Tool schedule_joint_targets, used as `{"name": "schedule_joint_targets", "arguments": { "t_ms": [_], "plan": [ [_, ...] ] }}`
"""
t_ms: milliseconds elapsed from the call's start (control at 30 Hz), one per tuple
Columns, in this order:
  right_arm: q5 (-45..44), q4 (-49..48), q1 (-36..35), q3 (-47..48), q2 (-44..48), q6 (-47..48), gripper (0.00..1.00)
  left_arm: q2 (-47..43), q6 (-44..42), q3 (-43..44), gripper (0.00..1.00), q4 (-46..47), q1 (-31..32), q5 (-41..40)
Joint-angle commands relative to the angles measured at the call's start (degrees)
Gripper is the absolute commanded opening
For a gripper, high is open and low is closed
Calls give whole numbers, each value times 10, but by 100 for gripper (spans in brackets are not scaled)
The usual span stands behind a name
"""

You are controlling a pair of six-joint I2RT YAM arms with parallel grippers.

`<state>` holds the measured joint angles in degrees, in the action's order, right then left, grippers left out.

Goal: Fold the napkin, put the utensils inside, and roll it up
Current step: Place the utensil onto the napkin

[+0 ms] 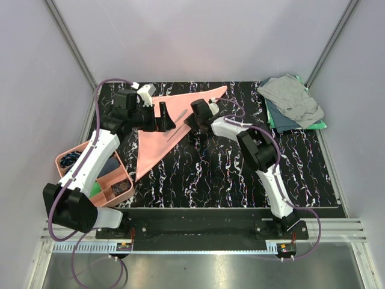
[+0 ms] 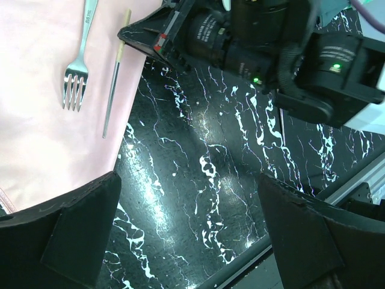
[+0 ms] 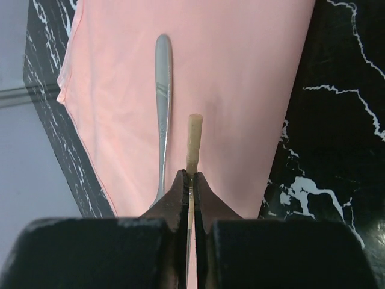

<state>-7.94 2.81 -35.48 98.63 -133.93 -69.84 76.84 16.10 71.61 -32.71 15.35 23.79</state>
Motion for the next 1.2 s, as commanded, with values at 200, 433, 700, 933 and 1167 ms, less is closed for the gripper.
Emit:
{"name": "schedule_joint_targets", "arguments": {
  "t_ms": [200,433,700,933,1167],
  "plan": [
    [-32,-17,-3,75,-41,-40,0,-17,0,4,99,28,3,14],
    [-61,15,-3,109,-52,15,0,-15,1,5,99,27,3,19],
    [-74,28,-3,96,-36,49,0,-13,3,5,99,27,3,22],
    [-70,27,-2,104,-50,55,0,-15,2,5,99,27,3,19],
    [-44,29,-3,119,-56,66,34,-19,-1,5,99,27,4,15]
  ]
}}
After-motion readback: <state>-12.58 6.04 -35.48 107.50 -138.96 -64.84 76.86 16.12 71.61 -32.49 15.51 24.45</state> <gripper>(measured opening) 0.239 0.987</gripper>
